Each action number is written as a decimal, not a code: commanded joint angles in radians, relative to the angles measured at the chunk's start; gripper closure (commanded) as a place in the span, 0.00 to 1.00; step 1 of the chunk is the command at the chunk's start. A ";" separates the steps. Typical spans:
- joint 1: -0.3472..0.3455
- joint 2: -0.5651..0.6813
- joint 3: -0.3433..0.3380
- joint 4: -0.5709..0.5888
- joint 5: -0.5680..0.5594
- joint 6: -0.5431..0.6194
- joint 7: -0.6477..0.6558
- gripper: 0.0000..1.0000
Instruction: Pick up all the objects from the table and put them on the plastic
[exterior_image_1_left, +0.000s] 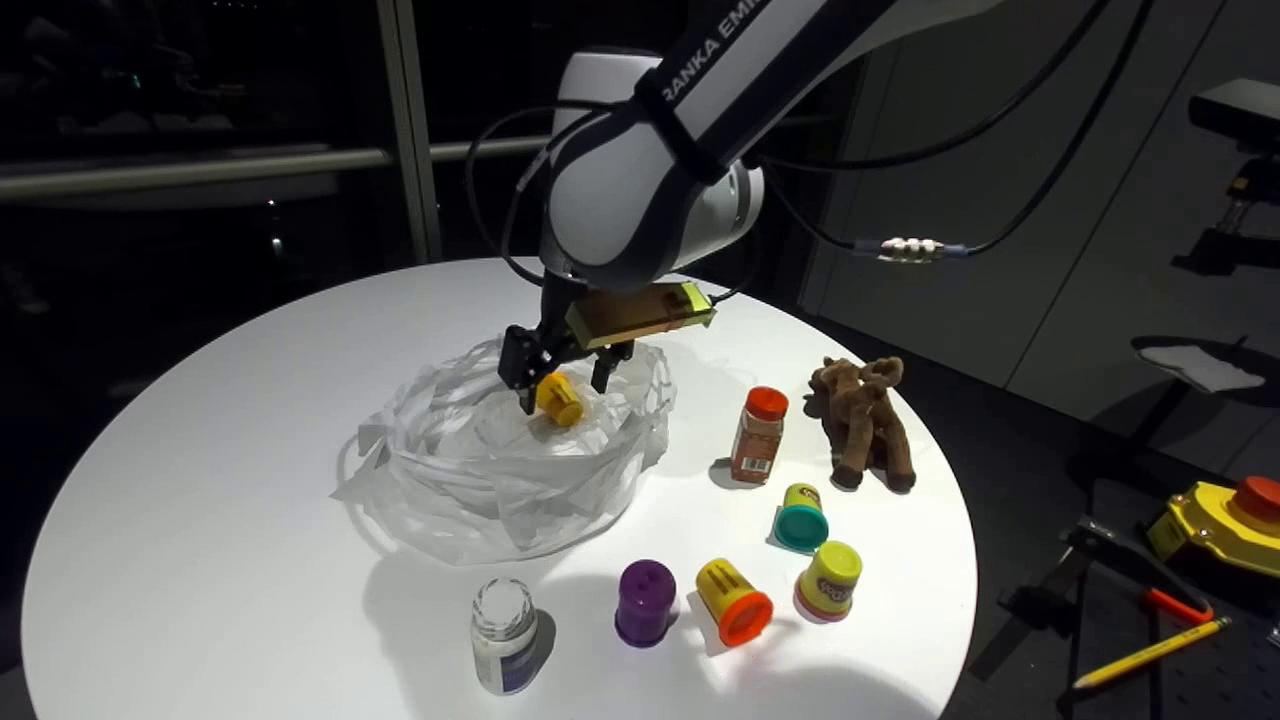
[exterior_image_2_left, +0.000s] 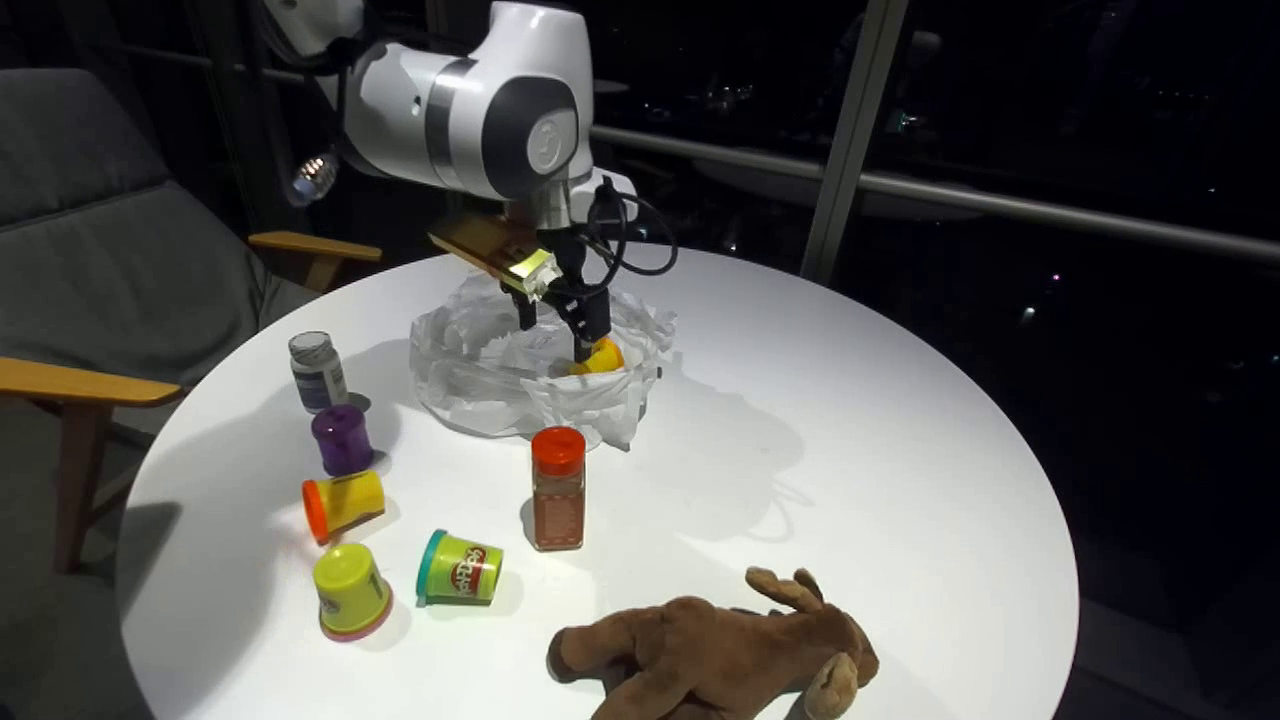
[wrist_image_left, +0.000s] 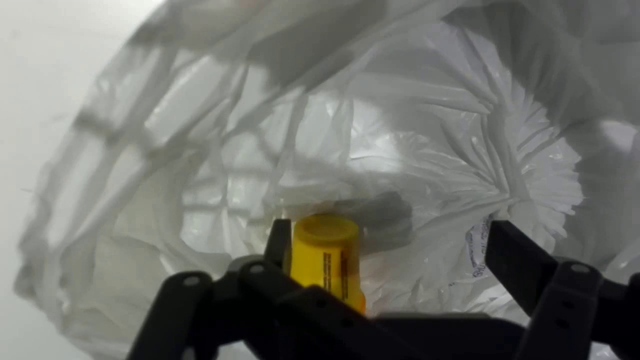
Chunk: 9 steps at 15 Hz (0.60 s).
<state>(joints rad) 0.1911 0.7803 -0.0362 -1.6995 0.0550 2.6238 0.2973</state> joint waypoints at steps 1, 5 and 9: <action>0.069 -0.233 -0.055 -0.230 -0.013 -0.041 0.138 0.00; 0.091 -0.440 -0.080 -0.419 -0.028 -0.070 0.266 0.00; 0.029 -0.642 -0.075 -0.605 -0.033 -0.157 0.303 0.00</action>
<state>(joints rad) 0.2609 0.3186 -0.1135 -2.1352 0.0451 2.5096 0.5608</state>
